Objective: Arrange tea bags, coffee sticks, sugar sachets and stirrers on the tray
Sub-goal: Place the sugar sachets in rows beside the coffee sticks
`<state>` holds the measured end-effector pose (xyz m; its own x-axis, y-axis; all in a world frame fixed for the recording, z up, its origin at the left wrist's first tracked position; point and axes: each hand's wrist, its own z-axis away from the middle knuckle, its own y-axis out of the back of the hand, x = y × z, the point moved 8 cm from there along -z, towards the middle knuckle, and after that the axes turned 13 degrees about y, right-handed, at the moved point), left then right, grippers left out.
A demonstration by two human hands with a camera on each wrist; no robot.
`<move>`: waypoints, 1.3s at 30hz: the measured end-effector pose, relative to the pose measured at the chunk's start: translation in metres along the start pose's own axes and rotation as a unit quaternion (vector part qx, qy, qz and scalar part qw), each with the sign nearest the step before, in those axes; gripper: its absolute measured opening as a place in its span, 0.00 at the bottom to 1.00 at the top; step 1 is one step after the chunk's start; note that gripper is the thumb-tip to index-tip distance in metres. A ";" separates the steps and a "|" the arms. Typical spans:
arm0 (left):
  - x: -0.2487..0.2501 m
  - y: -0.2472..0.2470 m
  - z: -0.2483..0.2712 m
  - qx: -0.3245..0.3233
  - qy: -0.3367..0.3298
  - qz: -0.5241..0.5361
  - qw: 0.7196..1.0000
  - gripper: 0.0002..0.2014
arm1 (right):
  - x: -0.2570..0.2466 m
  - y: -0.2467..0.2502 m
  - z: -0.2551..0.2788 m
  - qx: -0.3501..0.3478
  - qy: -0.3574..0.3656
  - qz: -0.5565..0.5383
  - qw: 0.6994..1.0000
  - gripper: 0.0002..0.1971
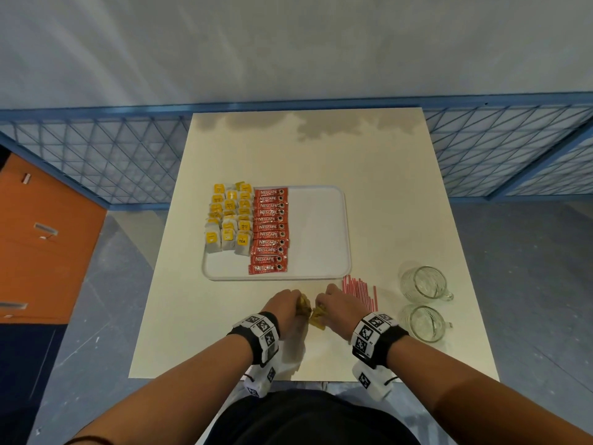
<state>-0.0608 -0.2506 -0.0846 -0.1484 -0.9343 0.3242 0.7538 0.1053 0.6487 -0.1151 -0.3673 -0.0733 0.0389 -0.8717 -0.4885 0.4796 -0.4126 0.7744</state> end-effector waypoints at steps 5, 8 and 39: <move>-0.010 0.009 -0.001 -0.016 0.015 0.067 0.998 0.10 | -0.001 0.002 -0.002 -0.001 0.001 0.001 1.000 0.14; -0.019 0.012 -0.002 -0.022 0.030 0.110 0.993 0.07 | 0.003 0.007 -0.001 0.005 -0.011 -0.023 1.000 0.13; 0.028 0.037 0.034 -0.235 0.050 0.705 0.667 0.20 | -0.002 0.084 -0.003 0.203 -0.035 -0.403 0.892 0.17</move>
<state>-0.0590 -0.2613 -0.0280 0.9468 -0.0391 0.3196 0.2185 0.8071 -0.5485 -0.0723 -0.3991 -0.0081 -0.2358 -0.2572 -0.9372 -0.0310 -0.9619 0.2717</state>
